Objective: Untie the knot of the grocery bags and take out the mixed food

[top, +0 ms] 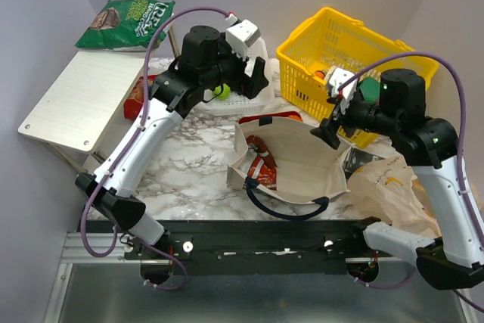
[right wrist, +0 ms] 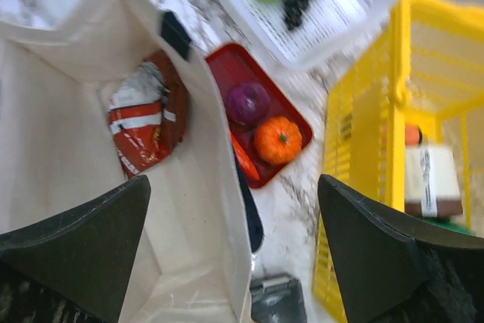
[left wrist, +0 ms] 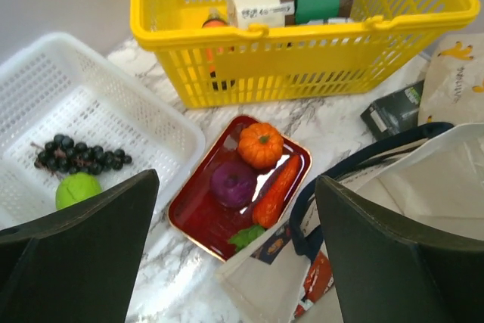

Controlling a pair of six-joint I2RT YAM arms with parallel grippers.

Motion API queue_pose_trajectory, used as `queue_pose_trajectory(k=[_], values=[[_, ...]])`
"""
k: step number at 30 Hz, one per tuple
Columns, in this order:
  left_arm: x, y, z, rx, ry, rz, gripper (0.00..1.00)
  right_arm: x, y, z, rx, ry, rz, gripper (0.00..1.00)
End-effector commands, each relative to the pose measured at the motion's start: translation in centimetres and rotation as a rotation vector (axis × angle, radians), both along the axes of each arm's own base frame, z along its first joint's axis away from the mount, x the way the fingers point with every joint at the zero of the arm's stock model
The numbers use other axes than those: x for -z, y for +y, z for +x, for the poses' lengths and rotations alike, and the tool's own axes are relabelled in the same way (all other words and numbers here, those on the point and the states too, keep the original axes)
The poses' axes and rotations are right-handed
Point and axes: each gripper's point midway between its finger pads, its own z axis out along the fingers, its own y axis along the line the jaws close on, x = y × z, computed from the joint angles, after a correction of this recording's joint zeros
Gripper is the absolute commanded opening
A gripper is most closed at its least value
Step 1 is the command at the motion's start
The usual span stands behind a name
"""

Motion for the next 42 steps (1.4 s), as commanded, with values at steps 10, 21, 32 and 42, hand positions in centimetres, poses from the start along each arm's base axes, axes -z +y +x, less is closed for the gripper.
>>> queue_pose_trajectory(k=[10, 21, 32, 42], values=[[3.8, 6.3, -5.2, 0.011, -0.028, 0.138, 0.99, 12.9, 9.1, -3.3, -0.135, 0.309, -0.061, 0.83], [2.0, 8.8, -5.3, -0.075, -0.131, 0.169, 0.99, 22.7, 12.4, 5.8, 0.258, 0.415, -0.055, 0.89], [0.7, 9.6, -5.5, -0.082, -0.174, 0.161, 0.99, 23.9, 12.8, 5.7, 0.1, 0.259, -0.089, 0.24], [-0.2, 5.5, -5.0, 0.101, -0.157, 0.091, 0.99, 9.4, 6.6, -2.5, -0.184, -0.081, -0.091, 0.0]])
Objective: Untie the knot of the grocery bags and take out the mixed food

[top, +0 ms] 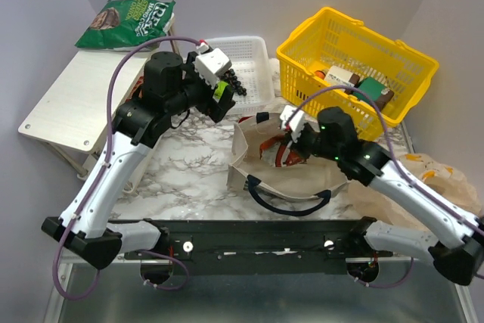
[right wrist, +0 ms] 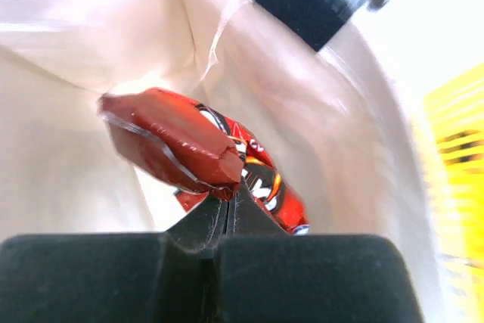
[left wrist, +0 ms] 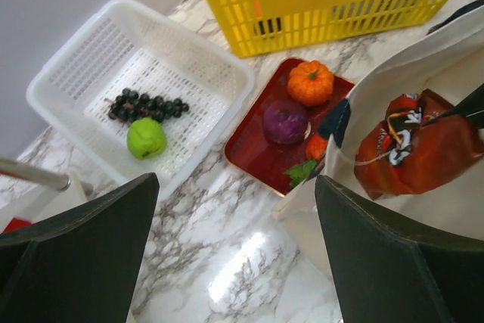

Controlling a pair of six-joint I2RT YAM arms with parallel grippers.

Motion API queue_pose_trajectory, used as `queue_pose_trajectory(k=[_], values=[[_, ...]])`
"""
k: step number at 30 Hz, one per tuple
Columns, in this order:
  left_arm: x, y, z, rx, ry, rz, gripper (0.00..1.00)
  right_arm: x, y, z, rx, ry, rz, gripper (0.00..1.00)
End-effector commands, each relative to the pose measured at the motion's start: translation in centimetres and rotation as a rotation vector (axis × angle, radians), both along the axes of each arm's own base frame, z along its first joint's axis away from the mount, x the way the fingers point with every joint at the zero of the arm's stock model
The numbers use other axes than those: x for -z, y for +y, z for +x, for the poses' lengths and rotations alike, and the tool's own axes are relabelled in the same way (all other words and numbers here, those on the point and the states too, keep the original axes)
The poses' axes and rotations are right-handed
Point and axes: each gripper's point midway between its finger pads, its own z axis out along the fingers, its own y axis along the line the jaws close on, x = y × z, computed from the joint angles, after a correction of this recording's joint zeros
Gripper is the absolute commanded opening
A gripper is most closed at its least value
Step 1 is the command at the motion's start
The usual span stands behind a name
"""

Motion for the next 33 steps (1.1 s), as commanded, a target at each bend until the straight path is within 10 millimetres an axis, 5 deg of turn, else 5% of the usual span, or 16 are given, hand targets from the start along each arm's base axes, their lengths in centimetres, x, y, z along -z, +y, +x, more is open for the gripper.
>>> queue_pose_trajectory(k=[1, 3, 5, 6, 8, 9, 11, 12, 13, 14, 16, 18, 24, 28, 33], values=[[-3.0, -3.6, -0.5, 0.189, -0.022, -0.095, 0.99, -5.7, -2.9, -3.5, -0.143, -0.168, -0.053, 0.0], [-4.5, -5.1, -1.2, 0.27, -0.018, -0.164, 0.99, -9.4, -3.9, -3.4, -0.112, -0.266, -0.036, 0.0], [-5.7, -5.7, -1.6, 0.301, -0.025, -0.205, 0.99, -12.3, -6.2, -0.9, 0.08, -0.328, -0.03, 0.0], [-6.0, -6.0, -1.9, 0.316, -0.025, -0.222, 0.99, -15.8, -7.1, -0.2, 0.152, -0.375, 0.022, 0.0], [-5.5, -6.7, -2.8, 0.375, -0.005, -0.226, 0.99, -18.6, -8.0, 1.9, 0.249, -0.398, 0.053, 0.0], [-5.8, -6.9, -3.3, 0.399, -0.022, -0.237, 0.99, -22.1, -8.5, 2.0, 0.292, -0.438, 0.119, 0.0], [-4.1, -7.5, -4.3, 0.451, -0.004, -0.246, 0.99, -23.7, -8.2, 4.1, 0.348, -0.439, 0.129, 0.01], [-5.1, -7.6, -4.7, 0.473, -0.06, -0.268, 0.99, -24.5, -8.1, 4.8, 0.38, -0.429, 0.155, 0.0], [-5.1, -8.2, -5.4, 0.503, -0.075, -0.27, 0.99, -27.1, -8.6, 5.0, 0.42, -0.46, 0.201, 0.01], [-4.8, -8.5, -5.3, 0.502, -0.086, -0.266, 0.99, -26.7, -8.2, 6.6, 0.444, -0.432, 0.2, 0.0], [-4.8, -9.4, -5.1, 0.489, -0.116, -0.254, 0.99, -28.8, -7.7, 6.5, 0.431, -0.416, 0.279, 0.0], [-5.0, -9.2, -2.2, 0.337, -0.172, -0.243, 0.99, -29.0, -7.1, 7.0, 0.408, -0.412, 0.279, 0.0], [-5.3, -8.3, 1.5, 0.227, -0.391, -0.142, 0.99, -30.0, -5.5, 4.6, 0.218, -0.457, 0.276, 0.0], [-5.8, -9.3, 0.8, 0.311, -0.406, -0.14, 0.97, -30.2, -4.6, 0.7, 0.038, -0.47, 0.314, 0.0], [-4.8, -11.2, -1.1, 0.465, -0.337, -0.16, 0.86, -29.5, -4.0, 0.1, -0.001, -0.434, 0.309, 0.0]])
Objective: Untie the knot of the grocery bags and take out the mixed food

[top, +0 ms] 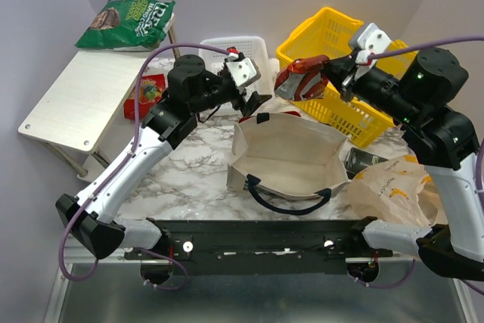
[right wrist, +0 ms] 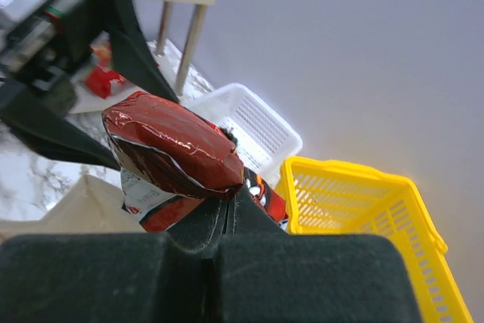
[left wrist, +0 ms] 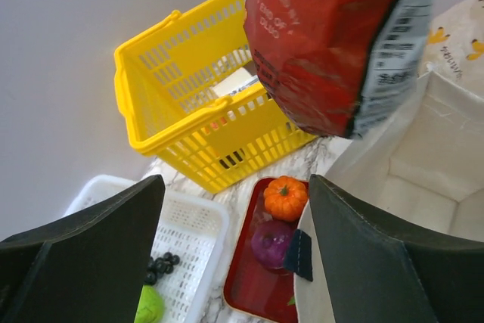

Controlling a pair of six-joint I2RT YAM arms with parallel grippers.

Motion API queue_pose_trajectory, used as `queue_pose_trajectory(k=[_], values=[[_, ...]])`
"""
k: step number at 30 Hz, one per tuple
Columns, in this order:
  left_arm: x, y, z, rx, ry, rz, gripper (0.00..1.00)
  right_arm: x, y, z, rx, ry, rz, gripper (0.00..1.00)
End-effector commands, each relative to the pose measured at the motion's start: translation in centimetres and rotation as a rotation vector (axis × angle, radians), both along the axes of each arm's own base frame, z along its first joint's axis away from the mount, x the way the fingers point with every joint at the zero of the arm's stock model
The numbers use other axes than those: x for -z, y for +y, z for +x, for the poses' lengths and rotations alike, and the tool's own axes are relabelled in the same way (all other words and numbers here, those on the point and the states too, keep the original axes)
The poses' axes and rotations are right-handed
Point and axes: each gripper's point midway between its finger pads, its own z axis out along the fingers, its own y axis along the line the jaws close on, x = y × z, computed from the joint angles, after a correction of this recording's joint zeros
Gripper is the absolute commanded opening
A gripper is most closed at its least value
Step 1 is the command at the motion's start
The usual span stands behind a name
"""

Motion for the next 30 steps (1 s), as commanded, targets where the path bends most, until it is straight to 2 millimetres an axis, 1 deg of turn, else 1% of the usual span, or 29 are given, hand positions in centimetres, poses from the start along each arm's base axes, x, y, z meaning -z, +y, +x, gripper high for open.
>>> queue_pose_trajectory(k=[1, 5, 8, 9, 12, 14, 15, 17, 19, 20, 21, 22, 23, 24, 26, 27, 29, 30], values=[[-1.1, -1.6, -1.4, 0.128, -0.014, -0.013, 0.85, -0.3, 1.1, -1.6, -0.11, -0.01, -0.01, 0.0], [-0.7, -2.2, -1.8, 0.173, 0.001, -0.022, 0.84, -0.4, 1.4, -1.4, -0.119, 0.003, 0.0, 0.0], [-0.5, -3.0, -3.0, 0.266, 0.021, -0.012, 0.84, -0.2, 1.4, -0.8, -0.097, 0.021, 0.006, 0.0], [-0.5, -3.4, -3.8, 0.324, 0.043, -0.002, 0.84, -0.1, 1.4, -0.7, -0.091, 0.024, 0.005, 0.0], [-0.3, -3.8, -4.9, 0.399, 0.08, 0.013, 0.83, 0.2, 1.3, -0.1, -0.068, 0.025, 0.006, 0.0], [-0.2, -3.7, -5.2, 0.413, 0.091, 0.014, 0.83, 0.2, 1.3, 0.2, -0.057, 0.025, 0.01, 0.0], [-0.1, -3.8, -5.2, 0.413, 0.092, 0.013, 0.8, 0.4, 1.4, 0.3, -0.059, 0.03, 0.011, 0.0], [-0.1, -4.0, -5.0, 0.407, 0.109, 0.003, 0.77, 0.6, 1.5, 0.3, -0.06, 0.04, 0.02, 0.0], [0.1, -4.2, -5.1, 0.425, 0.119, 0.01, 0.69, 1.1, 1.7, 0.5, -0.06, 0.053, 0.02, 0.0], [0.3, -4.3, -5.0, 0.428, 0.13, 0.016, 0.61, 1.3, 1.6, 0.7, -0.049, 0.058, 0.022, 0.0], [0.5, -4.5, -4.8, 0.432, 0.163, 0.031, 0.34, 1.2, 1.5, 0.8, -0.041, 0.058, 0.024, 0.01], [0.7, -4.5, -4.7, 0.431, 0.182, 0.044, 0.22, 1.4, 1.4, 1.1, -0.031, 0.057, 0.017, 0.0], [1.0, -4.5, -4.4, 0.427, 0.17, 0.07, 0.14, 1.4, 1.1, 1.3, -0.008, 0.054, 0.014, 0.0], [1.5, -4.2, -4.4, 0.419, 0.204, 0.103, 0.02, 1.5, 0.9, 1.5, 0.007, 0.048, 0.008, 0.0], [2.1, -3.5, -3.9, 0.393, 0.174, 0.151, 0.0, 1.5, 0.2, 2.1, 0.043, 0.022, -0.02, 0.0], [2.6, -2.7, -4.3, 0.387, 0.181, 0.177, 0.0, 1.5, 0.0, 2.1, 0.051, 0.009, -0.034, 0.0], [3.7, -1.4, -4.1, 0.363, 0.174, 0.22, 0.0, 1.3, -0.9, 2.6, 0.079, -0.026, -0.065, 0.0], [5.0, -0.3, -4.3, 0.354, 0.156, 0.283, 0.0, 1.3, -1.3, 2.9, 0.091, -0.035, -0.075, 0.01]])
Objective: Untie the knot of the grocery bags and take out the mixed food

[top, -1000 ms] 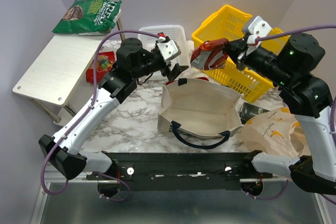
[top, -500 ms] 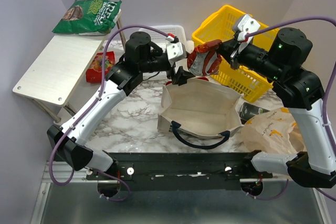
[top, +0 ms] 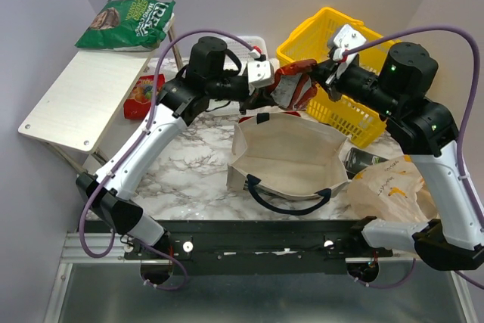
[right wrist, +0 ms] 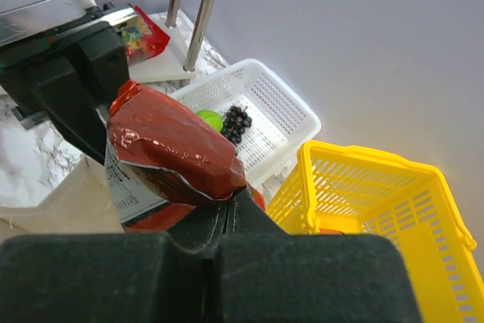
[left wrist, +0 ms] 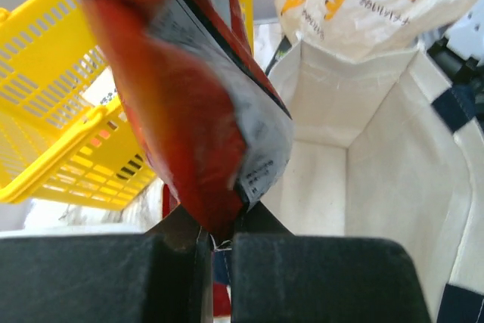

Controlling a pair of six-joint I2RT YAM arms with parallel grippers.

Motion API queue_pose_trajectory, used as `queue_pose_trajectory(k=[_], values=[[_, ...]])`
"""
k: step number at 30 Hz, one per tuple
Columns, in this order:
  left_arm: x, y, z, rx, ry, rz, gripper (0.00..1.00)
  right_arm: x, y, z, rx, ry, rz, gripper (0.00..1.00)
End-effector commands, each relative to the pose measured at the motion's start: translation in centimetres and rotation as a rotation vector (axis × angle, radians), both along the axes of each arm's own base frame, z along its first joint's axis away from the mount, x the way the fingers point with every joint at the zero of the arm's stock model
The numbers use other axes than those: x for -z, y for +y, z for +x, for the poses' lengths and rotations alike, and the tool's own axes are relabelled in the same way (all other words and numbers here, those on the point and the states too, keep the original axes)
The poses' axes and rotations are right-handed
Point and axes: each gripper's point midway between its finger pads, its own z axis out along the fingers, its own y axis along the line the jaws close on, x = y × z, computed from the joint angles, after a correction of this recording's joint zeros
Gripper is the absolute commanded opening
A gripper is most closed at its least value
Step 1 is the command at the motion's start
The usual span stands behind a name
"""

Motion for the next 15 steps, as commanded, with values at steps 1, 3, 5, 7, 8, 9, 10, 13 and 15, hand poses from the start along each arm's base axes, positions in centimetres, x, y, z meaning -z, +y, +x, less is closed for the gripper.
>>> queue_pose_trajectory(k=[1, 3, 5, 7, 8, 9, 10, 13, 15], values=[[3.4, 4.2, -1.3, -0.013, -0.046, 0.183, 0.0, -1.8, -2.7, 1.6, 0.102, -0.127, -0.05, 0.01], [5.0, 6.0, -1.2, -0.04, -0.067, 0.254, 0.0, -2.0, -3.7, 2.4, 0.135, -0.153, -0.077, 0.0], [5.8, 7.0, -0.9, -0.07, -0.084, 0.291, 0.0, -2.3, -4.2, 2.9, 0.145, -0.193, -0.101, 0.0], [6.3, 8.2, -0.7, -0.099, -0.139, 0.341, 0.0, -2.0, -4.6, 3.4, 0.149, -0.218, -0.144, 0.0], [6.3, 8.6, -0.5, -0.117, -0.153, 0.352, 0.0, -1.7, -4.5, 3.2, 0.133, -0.224, -0.157, 0.0], [6.1, 9.0, -0.4, -0.13, -0.17, 0.361, 0.0, -1.3, -4.4, 3.1, 0.118, -0.23, -0.175, 0.0], [6.0, 9.4, -0.1, -0.145, -0.182, 0.372, 0.0, -0.2, -4.3, 3.0, 0.093, -0.23, -0.226, 0.0], [4.7, 10.7, 1.1, -0.199, -0.233, 0.4, 0.0, 0.7, -4.2, 2.6, 0.061, -0.247, -0.267, 0.0], [3.9, 11.7, 2.1, -0.241, -0.273, 0.432, 0.0, 1.0, -4.1, 2.3, 0.036, -0.256, -0.292, 0.13]])
